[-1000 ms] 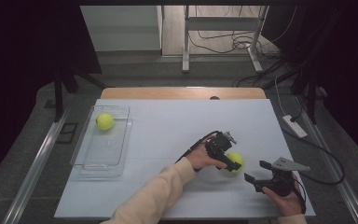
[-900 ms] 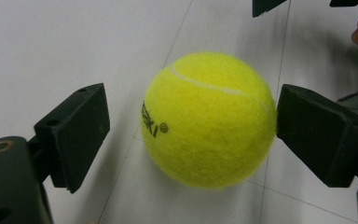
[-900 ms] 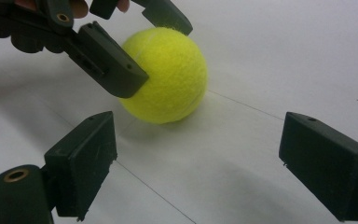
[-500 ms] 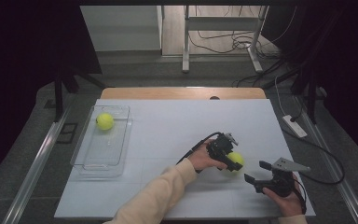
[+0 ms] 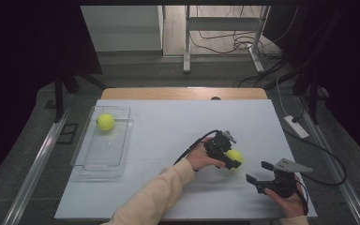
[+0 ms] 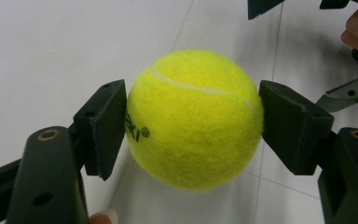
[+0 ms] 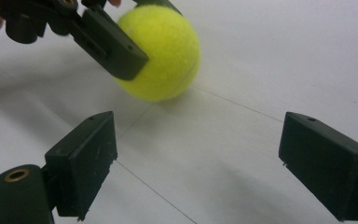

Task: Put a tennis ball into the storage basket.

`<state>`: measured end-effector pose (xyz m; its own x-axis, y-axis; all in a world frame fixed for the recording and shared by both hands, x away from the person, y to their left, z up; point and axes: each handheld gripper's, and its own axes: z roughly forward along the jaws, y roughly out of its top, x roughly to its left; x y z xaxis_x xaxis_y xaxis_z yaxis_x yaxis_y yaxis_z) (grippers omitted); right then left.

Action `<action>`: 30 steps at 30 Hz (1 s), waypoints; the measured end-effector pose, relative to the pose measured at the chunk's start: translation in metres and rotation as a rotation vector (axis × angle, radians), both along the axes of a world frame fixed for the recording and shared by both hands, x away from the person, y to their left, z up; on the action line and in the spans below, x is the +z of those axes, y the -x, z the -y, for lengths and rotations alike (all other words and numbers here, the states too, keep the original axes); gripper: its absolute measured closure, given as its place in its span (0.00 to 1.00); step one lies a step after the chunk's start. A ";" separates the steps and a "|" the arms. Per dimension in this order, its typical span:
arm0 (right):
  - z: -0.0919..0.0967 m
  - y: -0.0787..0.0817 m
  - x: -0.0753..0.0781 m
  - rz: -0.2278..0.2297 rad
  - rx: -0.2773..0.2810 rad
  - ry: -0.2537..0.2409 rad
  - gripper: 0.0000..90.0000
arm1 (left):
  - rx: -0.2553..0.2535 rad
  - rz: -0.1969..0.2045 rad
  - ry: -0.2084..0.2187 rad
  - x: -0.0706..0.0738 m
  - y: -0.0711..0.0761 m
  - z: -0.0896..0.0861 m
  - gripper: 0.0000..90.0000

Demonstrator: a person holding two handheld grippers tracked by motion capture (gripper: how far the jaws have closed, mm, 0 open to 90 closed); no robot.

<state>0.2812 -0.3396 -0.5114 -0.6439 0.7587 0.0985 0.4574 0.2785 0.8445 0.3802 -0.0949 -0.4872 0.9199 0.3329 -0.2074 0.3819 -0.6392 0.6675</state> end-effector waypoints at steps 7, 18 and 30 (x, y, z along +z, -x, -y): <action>-0.002 0.000 0.000 -0.003 0.001 0.005 0.13 | 0.020 0.022 0.010 0.006 0.002 -0.011 0.31; -0.003 0.000 0.000 0.001 0.000 0.006 0.13 | 0.046 0.046 0.022 0.012 0.007 -0.024 0.31; -0.004 -0.001 0.000 0.000 0.000 0.009 0.13 | 0.067 0.062 0.041 0.022 0.010 -0.034 0.31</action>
<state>0.2818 -0.3354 -0.5114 -0.6443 0.7593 0.0913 0.4570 0.2865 0.8421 0.3700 -0.0607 -0.4652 0.9072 0.3869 -0.1653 0.3800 -0.5848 0.7166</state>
